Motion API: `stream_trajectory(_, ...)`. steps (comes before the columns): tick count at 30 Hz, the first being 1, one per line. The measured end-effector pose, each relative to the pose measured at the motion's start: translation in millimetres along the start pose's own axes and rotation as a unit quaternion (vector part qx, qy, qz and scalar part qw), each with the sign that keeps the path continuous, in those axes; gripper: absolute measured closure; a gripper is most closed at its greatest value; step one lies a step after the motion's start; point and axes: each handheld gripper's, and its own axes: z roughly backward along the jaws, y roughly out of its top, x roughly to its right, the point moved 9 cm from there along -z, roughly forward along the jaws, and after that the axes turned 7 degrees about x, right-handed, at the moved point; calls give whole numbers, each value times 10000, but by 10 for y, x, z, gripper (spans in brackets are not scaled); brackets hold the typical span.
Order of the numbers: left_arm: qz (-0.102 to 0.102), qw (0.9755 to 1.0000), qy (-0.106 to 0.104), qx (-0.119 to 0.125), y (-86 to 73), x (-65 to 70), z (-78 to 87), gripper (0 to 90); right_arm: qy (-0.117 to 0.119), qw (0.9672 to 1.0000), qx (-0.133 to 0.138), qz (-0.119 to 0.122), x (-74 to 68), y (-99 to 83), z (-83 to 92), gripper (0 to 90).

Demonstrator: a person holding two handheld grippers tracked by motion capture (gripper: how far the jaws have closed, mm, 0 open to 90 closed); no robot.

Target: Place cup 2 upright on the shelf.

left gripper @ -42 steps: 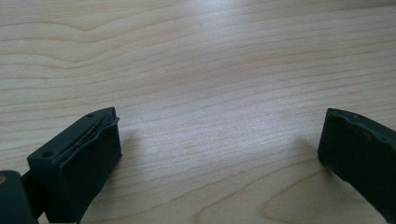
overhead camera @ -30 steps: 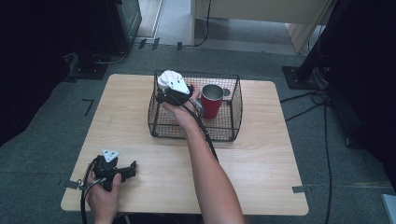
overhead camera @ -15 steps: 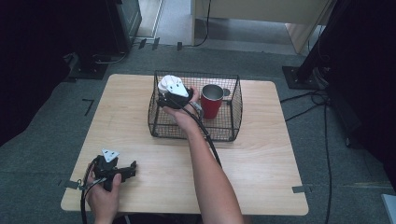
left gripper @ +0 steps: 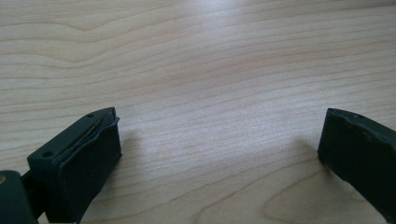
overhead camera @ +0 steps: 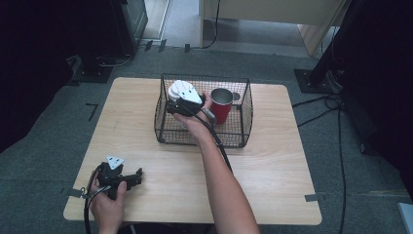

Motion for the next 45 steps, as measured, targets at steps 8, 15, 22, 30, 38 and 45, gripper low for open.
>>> stream_trajectory(8,6,10000,-3,-2,0,1,0,0,45,10000,32,-38,37,19,58,12)
stream_trajectory(15,6,10000,0,2,0,1,-1,0,95,9997,213,-76,58,112,80,8)
stream_trajectory(22,6,10000,1,3,0,1,-1,0,142,9992,368,1,71,249,116,5)
stream_trajectory(30,3,10000,-1,0,0,0,0,0,174,9986,506,47,88,399,200,5)
stream_trajectory(38,14,10000,1,10,1,2,-2,0,247,9978,619,63,106,531,360,5)
stream_trajectory(45,-2,10000,3,1,0,-1,-1,0,313,9976,584,204,123,539,566,5)
